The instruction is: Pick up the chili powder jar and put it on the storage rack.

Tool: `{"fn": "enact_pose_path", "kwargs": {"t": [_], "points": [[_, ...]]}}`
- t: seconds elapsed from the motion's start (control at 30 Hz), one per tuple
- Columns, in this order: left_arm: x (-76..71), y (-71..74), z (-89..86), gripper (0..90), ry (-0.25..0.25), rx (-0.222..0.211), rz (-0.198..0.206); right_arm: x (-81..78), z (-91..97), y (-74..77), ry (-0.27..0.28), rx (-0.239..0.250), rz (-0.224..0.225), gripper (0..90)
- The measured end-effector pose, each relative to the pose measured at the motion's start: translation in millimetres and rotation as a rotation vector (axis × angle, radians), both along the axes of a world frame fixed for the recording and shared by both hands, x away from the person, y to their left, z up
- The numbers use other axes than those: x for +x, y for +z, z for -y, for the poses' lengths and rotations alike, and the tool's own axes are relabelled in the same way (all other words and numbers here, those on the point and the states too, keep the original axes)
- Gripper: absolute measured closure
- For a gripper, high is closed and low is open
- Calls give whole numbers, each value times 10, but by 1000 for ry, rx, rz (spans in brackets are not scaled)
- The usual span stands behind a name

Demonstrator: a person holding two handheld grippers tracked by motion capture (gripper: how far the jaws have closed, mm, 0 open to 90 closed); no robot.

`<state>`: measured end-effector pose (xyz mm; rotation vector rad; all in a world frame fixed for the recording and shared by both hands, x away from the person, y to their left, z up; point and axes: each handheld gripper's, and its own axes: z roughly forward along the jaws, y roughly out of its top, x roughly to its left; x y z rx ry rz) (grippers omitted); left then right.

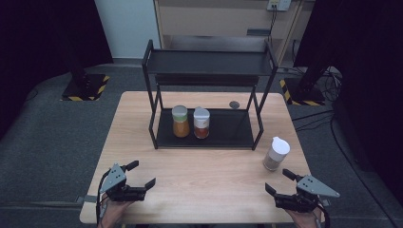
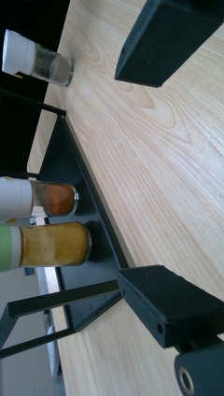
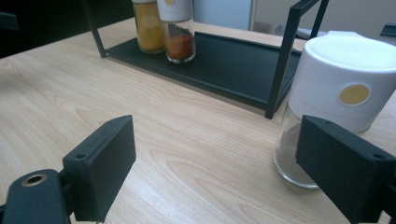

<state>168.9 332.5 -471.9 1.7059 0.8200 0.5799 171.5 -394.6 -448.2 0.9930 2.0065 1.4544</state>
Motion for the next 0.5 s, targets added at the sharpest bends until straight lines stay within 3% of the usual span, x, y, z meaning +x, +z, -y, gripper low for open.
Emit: {"fn": "enact_pose_path", "kwargs": {"t": [0.5], "points": [[15, 13, 31, 51, -11, 18, -5, 1, 3, 5, 13, -6, -3, 127]]}}
